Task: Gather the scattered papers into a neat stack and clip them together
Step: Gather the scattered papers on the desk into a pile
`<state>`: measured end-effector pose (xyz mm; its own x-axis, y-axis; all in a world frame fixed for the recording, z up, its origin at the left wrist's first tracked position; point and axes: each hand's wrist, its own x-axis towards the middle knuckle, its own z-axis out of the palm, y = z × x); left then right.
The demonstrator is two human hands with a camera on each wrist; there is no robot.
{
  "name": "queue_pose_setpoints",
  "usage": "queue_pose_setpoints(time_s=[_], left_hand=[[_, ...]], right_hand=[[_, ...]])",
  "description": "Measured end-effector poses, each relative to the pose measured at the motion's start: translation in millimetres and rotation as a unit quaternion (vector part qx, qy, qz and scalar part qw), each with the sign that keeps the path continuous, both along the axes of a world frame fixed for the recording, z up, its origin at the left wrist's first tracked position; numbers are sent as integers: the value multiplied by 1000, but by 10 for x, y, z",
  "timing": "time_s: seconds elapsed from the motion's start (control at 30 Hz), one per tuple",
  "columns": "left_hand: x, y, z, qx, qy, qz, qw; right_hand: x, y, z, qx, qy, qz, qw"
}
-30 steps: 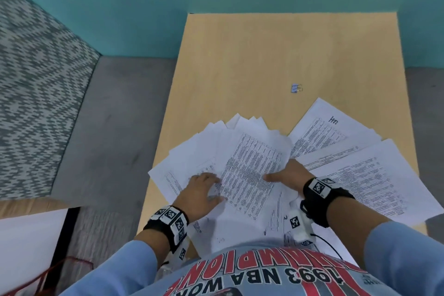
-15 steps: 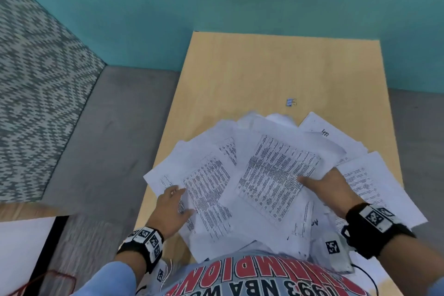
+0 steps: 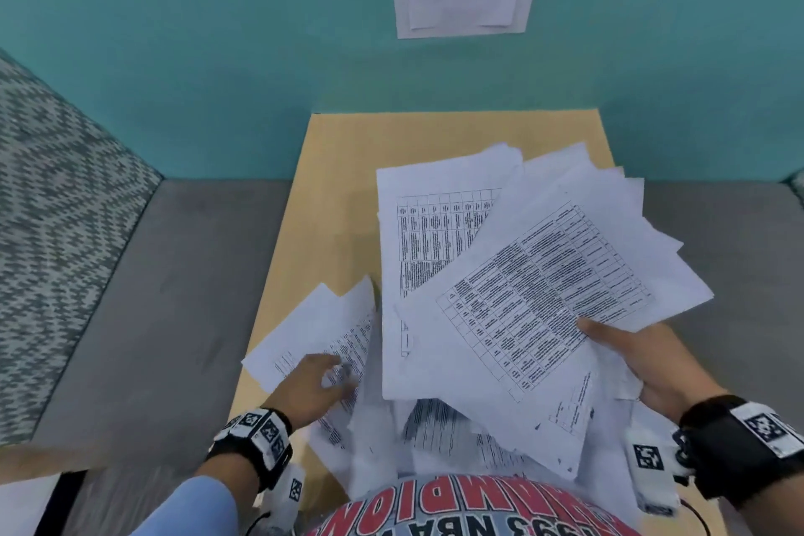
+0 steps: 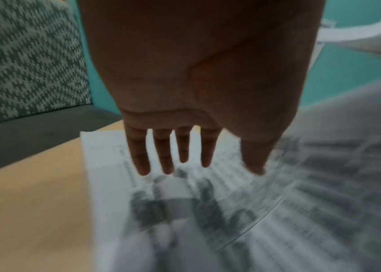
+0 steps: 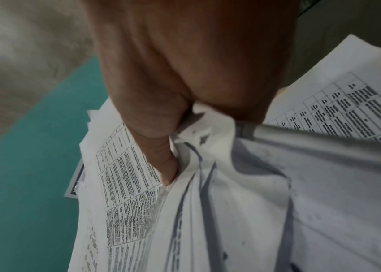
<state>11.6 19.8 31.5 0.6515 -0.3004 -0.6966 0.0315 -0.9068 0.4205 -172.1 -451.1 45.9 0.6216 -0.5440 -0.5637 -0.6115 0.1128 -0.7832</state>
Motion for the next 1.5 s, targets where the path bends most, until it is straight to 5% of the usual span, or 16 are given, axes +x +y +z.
queue_pose_setpoints(time_s=[0.07,0.13,0.23,0.47,0.6,0.73,0.87,1.07,1.23,1.5], left_hand=[[-30,-318,334,-166,69,119,977],[-46,-628,631,-305,155,192,920],[-20,-938,965,-410,174,232,865],[11,-1133,1370,-445,-21,233,864],[-11,-1081,1260,-452,-49,248,856],[-40,-1062,859,-332,-2,210,920],[-223,-1050,555,-308,54,229,922],[-288,-1074,722,-333,70,265,902],[-353,-1233,1748,-367,91,232,896],[-191,-1068,901,-359,7,121,925]], right_hand=[[-15,84,217,3,-21,-16,1000],[-2,202,462,19,-45,1,999],[23,301,694,58,-56,23,997],[135,684,1895,14,-103,47,993],[63,541,1591,1,-95,37,995],[-7,518,985,-22,-66,39,997],[-15,610,620,-4,-48,30,998],[97,696,829,-14,-58,115,992],[108,581,839,-6,-99,113,989],[125,738,686,-14,-73,120,990]])
